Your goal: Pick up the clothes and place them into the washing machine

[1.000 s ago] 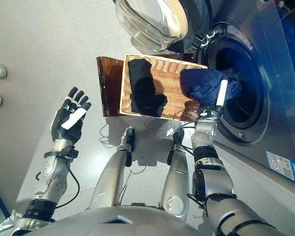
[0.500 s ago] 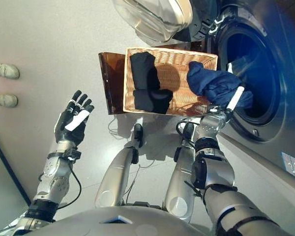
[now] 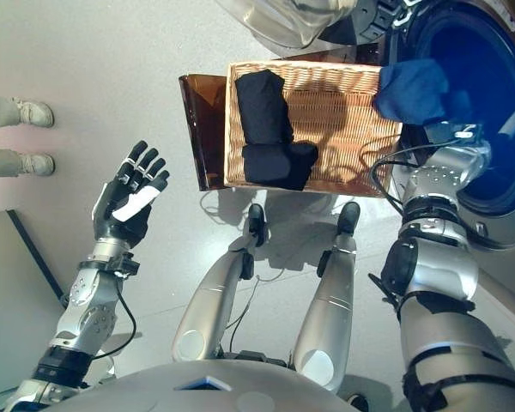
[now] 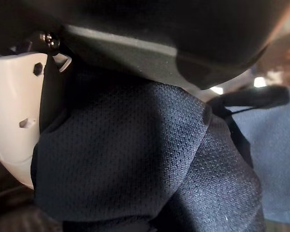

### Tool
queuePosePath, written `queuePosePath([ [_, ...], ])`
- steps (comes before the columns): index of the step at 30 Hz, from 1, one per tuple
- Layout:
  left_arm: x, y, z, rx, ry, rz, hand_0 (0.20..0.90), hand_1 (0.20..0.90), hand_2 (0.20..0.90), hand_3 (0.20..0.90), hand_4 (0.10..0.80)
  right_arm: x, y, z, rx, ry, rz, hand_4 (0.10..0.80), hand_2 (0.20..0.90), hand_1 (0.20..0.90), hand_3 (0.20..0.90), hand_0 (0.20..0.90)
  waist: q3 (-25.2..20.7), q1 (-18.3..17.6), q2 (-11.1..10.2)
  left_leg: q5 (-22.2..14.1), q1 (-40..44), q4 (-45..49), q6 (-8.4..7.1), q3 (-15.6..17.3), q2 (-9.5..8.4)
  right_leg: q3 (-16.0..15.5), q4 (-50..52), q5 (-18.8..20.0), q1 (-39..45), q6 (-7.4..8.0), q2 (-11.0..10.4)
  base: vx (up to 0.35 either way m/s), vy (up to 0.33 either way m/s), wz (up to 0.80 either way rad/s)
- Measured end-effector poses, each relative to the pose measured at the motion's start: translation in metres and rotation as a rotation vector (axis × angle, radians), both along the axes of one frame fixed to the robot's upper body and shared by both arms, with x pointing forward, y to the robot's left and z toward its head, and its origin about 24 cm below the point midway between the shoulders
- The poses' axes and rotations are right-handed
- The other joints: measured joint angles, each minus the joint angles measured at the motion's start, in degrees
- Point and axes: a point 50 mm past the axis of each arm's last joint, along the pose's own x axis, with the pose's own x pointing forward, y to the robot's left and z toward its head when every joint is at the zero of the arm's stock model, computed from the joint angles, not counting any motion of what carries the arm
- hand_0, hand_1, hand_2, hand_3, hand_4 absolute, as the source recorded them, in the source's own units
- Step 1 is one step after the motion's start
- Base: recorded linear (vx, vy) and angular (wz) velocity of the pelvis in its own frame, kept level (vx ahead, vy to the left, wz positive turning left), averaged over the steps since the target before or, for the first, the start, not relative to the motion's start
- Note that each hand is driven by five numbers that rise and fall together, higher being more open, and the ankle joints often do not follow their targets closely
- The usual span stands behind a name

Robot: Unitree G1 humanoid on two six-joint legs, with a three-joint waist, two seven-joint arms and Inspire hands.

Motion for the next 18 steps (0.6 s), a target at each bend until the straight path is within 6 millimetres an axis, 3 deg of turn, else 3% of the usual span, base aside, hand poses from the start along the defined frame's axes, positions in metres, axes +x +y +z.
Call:
queuePosePath([
  [7,0.001,0.005,0.007,0.030,-0.021,-0.001,0.900,0.900,0.900,0.900,0.800,-0.014,-0.028,0.031,0.047,-0.045,-0.152,0.300,0.200,0.200,0.200,0.200,-0.01,-0.38,-0.01,0.50,-1.48,-0.27,0.26,0.39,-0.78,1.24,1.01,0.11,-2.37,0.26,-0.48,-0.004,0.003,0.01],
  [14,0.003,0.008,0.014,0.038,-0.051,0.004,0.900,0.900,0.900,0.900,0.800,-0.015,-0.031,0.035,0.047,-0.041,-0.169,0.300,0.200,0.200,0.200,0.200,0.04,-0.67,-0.05,0.07,-3.67,1.60,0.43,0.17,-0.82,1.26,2.19,0.07,-4.02,0.22,-0.50,-0.025,-0.004,0.04],
  [18,0.003,0.011,0.015,0.035,-0.056,0.027,0.900,0.900,0.900,0.900,0.800,-0.012,-0.028,0.037,0.020,-0.027,-0.155,0.300,0.200,0.200,0.200,0.200,0.53,-1.60,-0.68,-3.54,-7.74,9.78,0.49,0.12,-0.66,2.39,8.20,-2.49,-7.22,0.35,-0.39,0.006,-0.015,-0.01],
])
